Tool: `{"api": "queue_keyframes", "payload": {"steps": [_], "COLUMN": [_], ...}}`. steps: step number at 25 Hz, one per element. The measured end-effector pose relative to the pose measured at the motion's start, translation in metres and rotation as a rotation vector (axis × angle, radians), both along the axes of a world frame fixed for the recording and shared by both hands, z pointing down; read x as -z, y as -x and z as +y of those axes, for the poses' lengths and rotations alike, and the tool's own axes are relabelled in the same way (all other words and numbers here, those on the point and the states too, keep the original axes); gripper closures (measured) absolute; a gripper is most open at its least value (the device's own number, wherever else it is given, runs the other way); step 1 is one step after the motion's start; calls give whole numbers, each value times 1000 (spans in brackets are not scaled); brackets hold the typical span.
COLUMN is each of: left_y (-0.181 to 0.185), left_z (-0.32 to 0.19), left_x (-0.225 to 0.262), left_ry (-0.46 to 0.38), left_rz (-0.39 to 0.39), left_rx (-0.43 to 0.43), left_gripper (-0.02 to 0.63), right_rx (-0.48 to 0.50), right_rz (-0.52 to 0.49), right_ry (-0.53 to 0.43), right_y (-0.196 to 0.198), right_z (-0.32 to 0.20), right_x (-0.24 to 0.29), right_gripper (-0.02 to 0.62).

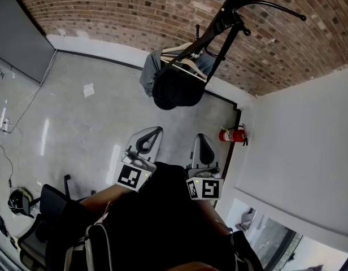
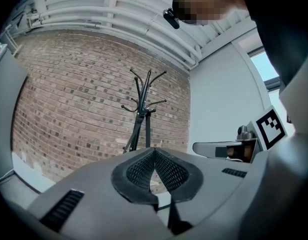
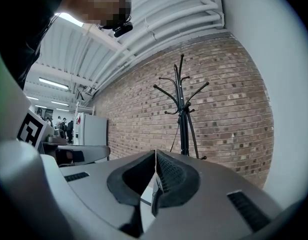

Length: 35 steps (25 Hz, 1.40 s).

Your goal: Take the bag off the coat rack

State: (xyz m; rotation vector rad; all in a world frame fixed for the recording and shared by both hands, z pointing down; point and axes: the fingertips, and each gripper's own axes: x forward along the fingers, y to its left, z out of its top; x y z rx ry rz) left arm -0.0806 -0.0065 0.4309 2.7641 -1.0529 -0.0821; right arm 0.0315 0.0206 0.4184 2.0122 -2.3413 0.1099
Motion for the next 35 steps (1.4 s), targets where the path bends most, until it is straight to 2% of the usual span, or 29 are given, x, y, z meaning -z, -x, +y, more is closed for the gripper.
{"api": "queue_keyframes", "payload": {"steps": [15, 20, 23, 27, 32, 35], "left_y": [14, 24, 24, 30, 38, 36], "left_z": [-40, -48, -51, -53, -60, -62], "left_x": [-9, -17, -17, -20, -16, -12], "left_ry": [53, 77, 60, 68, 83, 72], "left_rz": [93, 98, 96, 103, 117, 125], "left_rx": [-67, -79, -98, -76, -47, -44], "left_gripper": [588, 588, 588, 588, 588, 588], "right_rx": [-44, -32, -25, -13, 23, 47], "right_rz": [13, 14, 19, 17, 116, 123], "right_ry": [44, 72, 99, 114, 90, 78], "right_y": [18, 31, 33, 38, 51, 53], "right_z": [-33, -39, -40, -41, -50, -53], "right_x": [-10, -16, -23, -27, -18, -13], "right_gripper": [575, 575, 575, 575, 575, 575]}}
